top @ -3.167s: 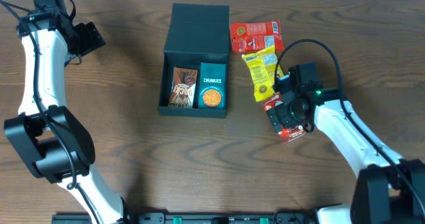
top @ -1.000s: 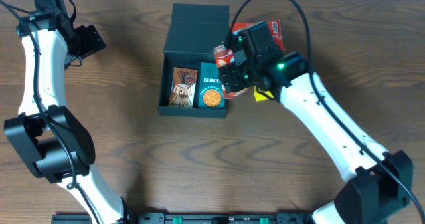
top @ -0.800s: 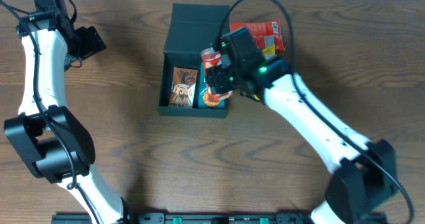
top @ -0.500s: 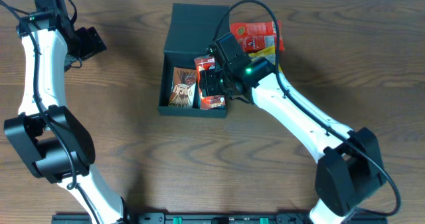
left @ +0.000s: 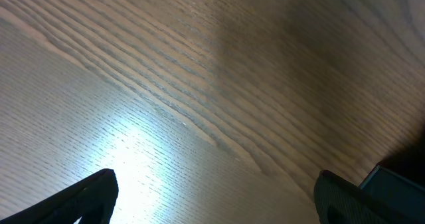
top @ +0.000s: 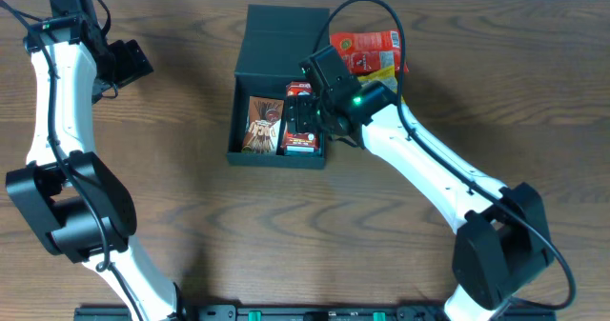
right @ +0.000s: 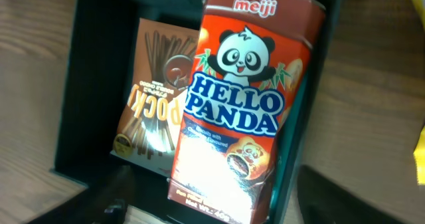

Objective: Pack container
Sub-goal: 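Carry the Hello Panda box into the black box beside the Pocky box, then release the Hello Panda box and grasp the yellow pouch with the right gripper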

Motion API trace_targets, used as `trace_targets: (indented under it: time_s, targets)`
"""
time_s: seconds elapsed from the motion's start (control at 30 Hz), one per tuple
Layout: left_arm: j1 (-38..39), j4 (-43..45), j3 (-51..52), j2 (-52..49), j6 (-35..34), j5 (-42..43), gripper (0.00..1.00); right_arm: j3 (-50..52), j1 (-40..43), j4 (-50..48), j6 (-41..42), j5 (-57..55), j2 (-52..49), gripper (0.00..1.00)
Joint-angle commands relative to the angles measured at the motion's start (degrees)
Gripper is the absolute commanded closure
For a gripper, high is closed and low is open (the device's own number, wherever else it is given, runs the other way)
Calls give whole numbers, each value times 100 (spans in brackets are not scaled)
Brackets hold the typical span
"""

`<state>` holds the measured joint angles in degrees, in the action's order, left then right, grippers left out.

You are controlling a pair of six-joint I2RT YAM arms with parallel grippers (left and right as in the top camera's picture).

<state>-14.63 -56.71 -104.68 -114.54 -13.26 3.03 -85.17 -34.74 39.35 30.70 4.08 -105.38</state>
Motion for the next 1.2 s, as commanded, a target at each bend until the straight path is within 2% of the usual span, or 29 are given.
trace_targets:
  time_s: [0.0,0.1,0.13,0.3,0.63,1.17]
  targets:
    - [-35,-55,-81,109,83,2,5,-372,-2,-129,-433,-61,4,50]
    - [-35,-55,-81,109,81,2,5,-472,-70,-289,-901,-70,2,92]
    - [-35,-55,-81,109,81,2,5,-468,-76,-315,-916,-66,-11,99]
    - [-35,-52,-81,109,81,0,5,-463,-74,-317,-1147,455,-579,99]
    - [-35,-52,-81,109,83,0,5,-461,39,-125,-1156,433,-1049,99]
    - [-35,-48,-81,109,83,0,5,-461,157,332,-1412,216,-1130,99]
